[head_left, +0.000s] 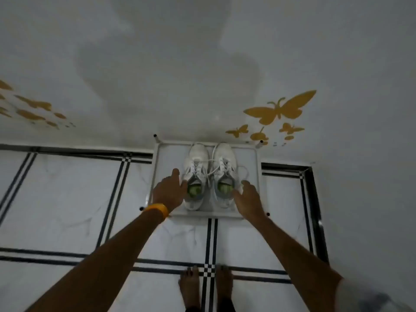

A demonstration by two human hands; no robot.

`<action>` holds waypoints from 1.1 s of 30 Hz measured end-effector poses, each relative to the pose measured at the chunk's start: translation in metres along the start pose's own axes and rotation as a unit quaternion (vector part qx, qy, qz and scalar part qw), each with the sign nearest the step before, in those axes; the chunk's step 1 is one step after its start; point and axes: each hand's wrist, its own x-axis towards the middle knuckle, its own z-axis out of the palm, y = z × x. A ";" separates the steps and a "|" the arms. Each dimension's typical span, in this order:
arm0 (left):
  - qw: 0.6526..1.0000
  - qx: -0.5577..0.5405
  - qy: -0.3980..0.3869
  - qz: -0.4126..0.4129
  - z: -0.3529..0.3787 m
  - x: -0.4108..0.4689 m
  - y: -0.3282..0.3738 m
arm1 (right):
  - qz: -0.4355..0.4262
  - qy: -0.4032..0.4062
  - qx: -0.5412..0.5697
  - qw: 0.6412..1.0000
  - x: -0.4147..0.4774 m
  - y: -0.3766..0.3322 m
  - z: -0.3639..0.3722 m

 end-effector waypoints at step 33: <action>0.978 -0.186 0.081 -0.054 0.157 -0.138 -0.055 | -0.019 0.125 -0.002 0.992 -0.105 0.135 0.103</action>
